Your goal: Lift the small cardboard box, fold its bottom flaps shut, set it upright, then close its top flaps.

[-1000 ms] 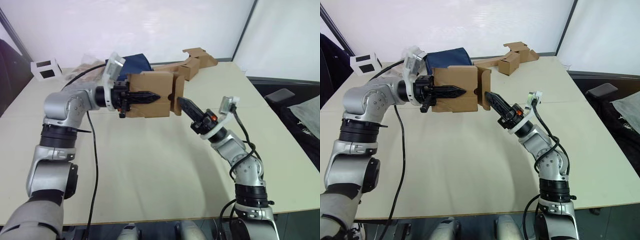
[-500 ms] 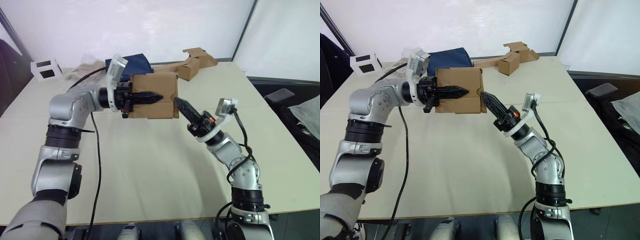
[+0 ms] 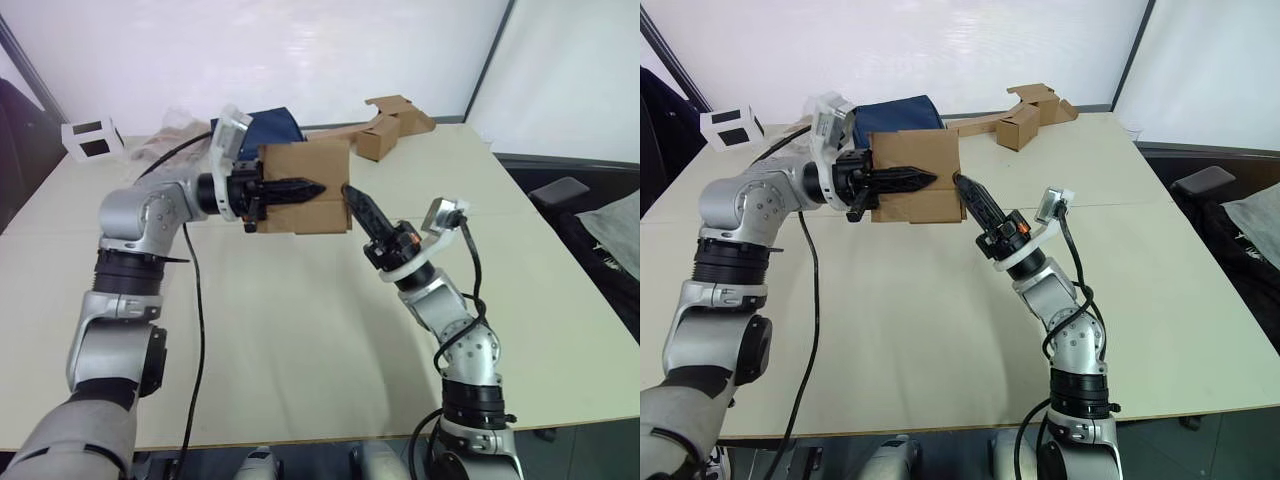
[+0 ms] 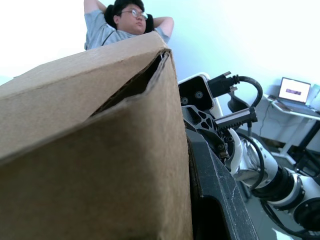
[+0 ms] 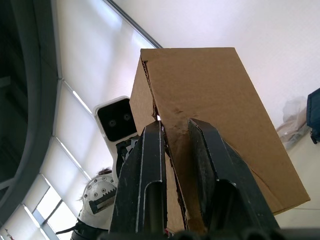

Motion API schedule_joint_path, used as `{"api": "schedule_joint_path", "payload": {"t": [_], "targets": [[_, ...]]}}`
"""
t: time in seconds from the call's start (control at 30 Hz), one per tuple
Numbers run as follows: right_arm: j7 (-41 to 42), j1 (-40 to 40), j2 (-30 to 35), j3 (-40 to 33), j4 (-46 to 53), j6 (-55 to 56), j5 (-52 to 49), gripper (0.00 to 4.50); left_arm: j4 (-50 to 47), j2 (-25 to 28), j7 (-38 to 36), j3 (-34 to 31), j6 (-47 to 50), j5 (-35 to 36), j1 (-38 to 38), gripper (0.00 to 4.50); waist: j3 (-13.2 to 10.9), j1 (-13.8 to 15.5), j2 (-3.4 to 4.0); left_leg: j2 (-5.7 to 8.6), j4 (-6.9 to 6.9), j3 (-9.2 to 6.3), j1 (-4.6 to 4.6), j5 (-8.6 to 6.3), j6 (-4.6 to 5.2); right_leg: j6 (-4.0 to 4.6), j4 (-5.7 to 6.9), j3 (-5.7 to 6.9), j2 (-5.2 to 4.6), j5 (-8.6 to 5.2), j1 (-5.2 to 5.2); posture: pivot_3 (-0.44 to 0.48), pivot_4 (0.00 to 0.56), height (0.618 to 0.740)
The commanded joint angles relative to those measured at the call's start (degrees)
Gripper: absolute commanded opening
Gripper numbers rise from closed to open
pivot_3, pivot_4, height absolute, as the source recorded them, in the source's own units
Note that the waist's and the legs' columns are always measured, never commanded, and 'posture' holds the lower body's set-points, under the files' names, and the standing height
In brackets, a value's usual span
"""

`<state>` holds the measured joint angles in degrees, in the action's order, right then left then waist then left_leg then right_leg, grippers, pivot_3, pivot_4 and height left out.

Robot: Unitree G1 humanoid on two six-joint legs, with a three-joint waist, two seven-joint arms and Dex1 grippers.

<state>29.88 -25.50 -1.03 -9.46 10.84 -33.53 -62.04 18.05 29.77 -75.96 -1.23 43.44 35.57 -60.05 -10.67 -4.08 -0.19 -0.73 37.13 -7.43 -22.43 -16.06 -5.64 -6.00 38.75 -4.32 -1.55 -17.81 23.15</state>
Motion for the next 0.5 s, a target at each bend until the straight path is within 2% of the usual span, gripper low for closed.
{"api": "schedule_joint_path", "payload": {"t": [0.03,0.5], "targets": [[0.7,0.7,0.8,2.7,3.4,-2.2,-1.2,0.76,0.2,0.0,0.6,-1.2,-1.5,0.0,-2.1,0.00,0.0,0.0,0.00,0.00,0.00,0.00,0.00,0.00,0.00,0.00,0.00,0.00,0.00,0.00,0.00,0.000,0.150,0.740],[0.2,4.3,4.3,2.2,6.9,-4.2,-2.5,0.76,2.3,0.1,0.5,-1.2,-3.1,-0.6,-2.8,0.00,0.0,0.0,0.00,0.00,0.00,0.00,0.00,-0.03,0.05,0.00,0.01,0.00,0.01,0.00,0.01,0.000,0.150,0.740]]}}
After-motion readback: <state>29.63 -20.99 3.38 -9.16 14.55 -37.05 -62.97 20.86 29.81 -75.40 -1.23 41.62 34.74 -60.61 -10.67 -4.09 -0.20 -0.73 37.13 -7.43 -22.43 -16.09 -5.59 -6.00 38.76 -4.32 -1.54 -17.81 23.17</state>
